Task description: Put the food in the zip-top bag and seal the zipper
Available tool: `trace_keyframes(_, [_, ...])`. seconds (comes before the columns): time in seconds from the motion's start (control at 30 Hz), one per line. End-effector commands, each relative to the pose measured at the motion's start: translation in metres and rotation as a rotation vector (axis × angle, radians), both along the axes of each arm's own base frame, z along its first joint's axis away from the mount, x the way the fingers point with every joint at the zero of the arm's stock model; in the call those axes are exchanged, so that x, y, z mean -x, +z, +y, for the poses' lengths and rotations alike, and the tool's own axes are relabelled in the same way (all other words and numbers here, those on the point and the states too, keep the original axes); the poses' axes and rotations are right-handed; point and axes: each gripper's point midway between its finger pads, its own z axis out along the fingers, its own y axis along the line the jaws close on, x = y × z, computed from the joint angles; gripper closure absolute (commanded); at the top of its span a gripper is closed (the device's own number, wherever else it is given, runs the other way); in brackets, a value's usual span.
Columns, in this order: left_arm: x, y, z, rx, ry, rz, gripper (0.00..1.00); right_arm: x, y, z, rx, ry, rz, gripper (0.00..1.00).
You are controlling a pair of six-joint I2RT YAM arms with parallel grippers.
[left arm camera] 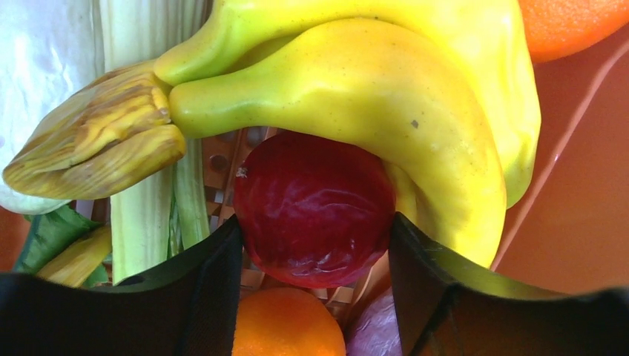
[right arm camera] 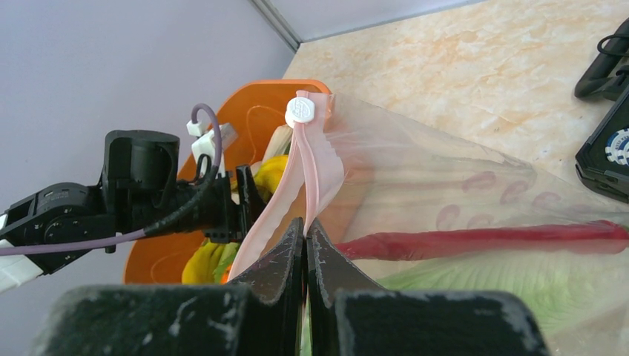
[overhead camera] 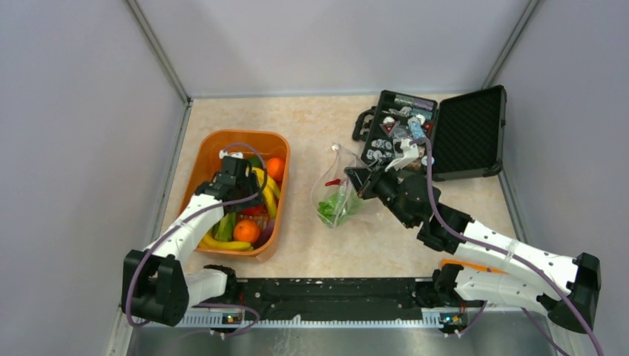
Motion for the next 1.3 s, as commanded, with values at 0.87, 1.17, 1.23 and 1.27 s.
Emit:
trace_keyframes(0.87, [-0.016, 0.120, -0.020, 0.151, -0.092, -0.445, 0.85, -0.003, 0.025, 0.001, -0.059, -0.002, -0.040, 1.00])
trace_keyframes(1.17, [-0.013, 0.169, -0.044, 0.295, -0.180, -0.607, 0.87, -0.005, 0.022, 0.002, -0.065, -0.009, -0.045, 1.00])
trace_keyframes(1.23, [-0.012, 0.181, -0.053, 0.336, -0.220, -0.644, 0.87, -0.005, 0.022, 0.002, -0.060, -0.007, -0.044, 1.00])
trace_keyframes(1.27, [-0.011, 0.187, -0.056, 0.353, -0.234, -0.665, 0.87, -0.005, 0.022, 0.003, -0.058, -0.006, -0.042, 1.00])
